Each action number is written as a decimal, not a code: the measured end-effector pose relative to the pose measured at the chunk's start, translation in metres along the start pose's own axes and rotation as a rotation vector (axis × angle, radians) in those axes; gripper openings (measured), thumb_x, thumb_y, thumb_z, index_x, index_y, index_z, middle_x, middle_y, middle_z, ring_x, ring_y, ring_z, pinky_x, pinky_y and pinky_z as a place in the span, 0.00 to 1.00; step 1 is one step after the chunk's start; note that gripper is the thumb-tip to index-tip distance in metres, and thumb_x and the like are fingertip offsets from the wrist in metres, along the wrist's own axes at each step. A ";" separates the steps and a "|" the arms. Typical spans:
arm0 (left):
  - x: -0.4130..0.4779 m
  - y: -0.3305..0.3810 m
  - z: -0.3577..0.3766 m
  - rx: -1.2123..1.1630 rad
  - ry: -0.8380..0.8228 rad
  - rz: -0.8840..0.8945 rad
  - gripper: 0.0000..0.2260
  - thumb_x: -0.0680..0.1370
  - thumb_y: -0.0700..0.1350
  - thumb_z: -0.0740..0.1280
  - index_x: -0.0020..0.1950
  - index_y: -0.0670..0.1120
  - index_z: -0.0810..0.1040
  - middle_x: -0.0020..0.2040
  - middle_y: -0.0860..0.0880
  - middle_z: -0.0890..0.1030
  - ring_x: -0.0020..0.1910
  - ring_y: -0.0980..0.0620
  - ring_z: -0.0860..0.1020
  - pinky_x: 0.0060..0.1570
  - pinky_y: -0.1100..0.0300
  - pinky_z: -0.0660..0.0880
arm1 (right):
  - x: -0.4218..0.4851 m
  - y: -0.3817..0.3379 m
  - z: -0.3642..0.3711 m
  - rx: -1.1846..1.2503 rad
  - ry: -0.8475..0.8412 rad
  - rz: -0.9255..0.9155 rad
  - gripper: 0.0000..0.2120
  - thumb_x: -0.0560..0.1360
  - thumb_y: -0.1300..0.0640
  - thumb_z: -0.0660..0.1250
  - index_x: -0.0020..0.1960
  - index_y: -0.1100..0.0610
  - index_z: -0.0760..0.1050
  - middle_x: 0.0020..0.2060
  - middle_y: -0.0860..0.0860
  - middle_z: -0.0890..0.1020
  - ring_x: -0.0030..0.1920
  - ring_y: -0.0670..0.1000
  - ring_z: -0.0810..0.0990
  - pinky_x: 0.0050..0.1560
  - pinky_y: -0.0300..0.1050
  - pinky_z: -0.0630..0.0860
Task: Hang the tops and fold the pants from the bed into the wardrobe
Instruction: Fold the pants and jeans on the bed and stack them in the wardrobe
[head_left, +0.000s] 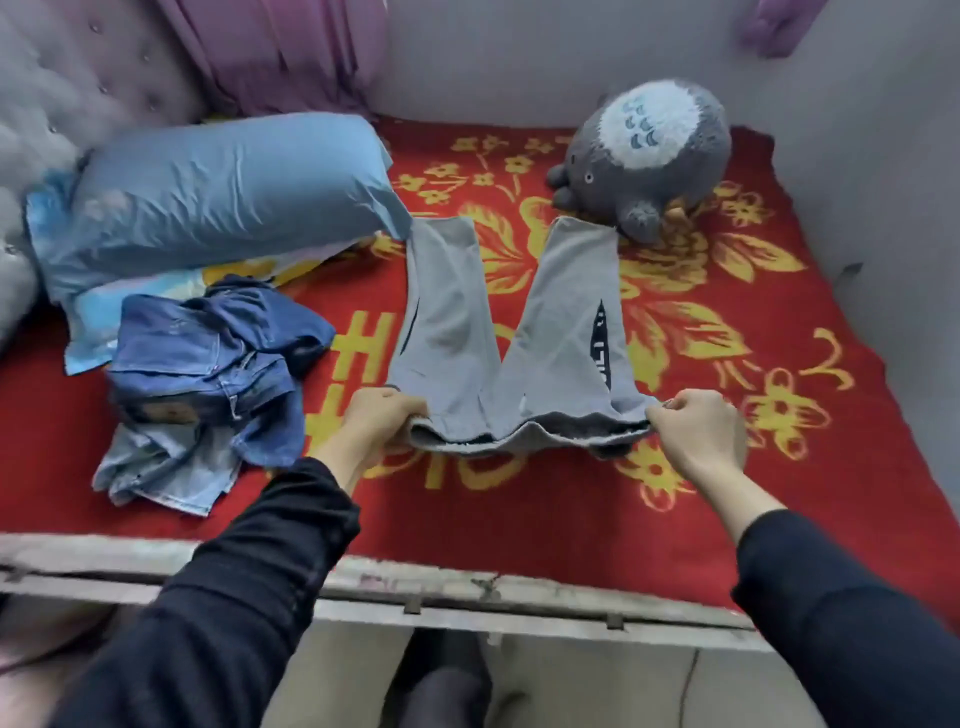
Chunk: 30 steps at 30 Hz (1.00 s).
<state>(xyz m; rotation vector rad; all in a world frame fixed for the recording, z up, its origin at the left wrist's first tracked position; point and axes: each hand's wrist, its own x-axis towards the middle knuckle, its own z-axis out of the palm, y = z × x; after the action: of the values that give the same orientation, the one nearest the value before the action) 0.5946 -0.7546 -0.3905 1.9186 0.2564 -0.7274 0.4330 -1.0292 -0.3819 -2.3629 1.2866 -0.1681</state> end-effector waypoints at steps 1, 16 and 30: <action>-0.004 -0.019 0.001 0.031 -0.014 -0.047 0.11 0.68 0.35 0.71 0.31 0.44 0.70 0.27 0.44 0.70 0.22 0.49 0.70 0.23 0.62 0.72 | -0.012 0.014 0.008 -0.023 -0.034 0.013 0.10 0.69 0.53 0.66 0.33 0.58 0.78 0.32 0.57 0.81 0.37 0.61 0.78 0.34 0.46 0.71; 0.004 -0.251 0.029 0.549 -0.089 -0.134 0.11 0.75 0.36 0.65 0.55 0.46 0.77 0.47 0.42 0.80 0.42 0.45 0.77 0.39 0.58 0.72 | -0.150 0.166 0.150 -0.342 -0.441 -0.048 0.10 0.78 0.51 0.58 0.52 0.54 0.75 0.47 0.54 0.84 0.48 0.59 0.80 0.41 0.48 0.69; 0.060 -0.342 0.152 1.377 -0.029 0.543 0.37 0.54 0.43 0.79 0.59 0.46 0.68 0.48 0.43 0.71 0.44 0.43 0.71 0.36 0.51 0.70 | -0.119 0.198 0.288 -0.678 -0.427 -0.425 0.35 0.55 0.47 0.79 0.56 0.61 0.74 0.49 0.58 0.75 0.49 0.59 0.75 0.39 0.54 0.72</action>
<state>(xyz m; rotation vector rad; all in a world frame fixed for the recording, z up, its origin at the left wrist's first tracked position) 0.4220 -0.7415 -0.7272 3.0174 -1.0200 -0.5628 0.3037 -0.9317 -0.7133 -2.9771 0.6815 0.7173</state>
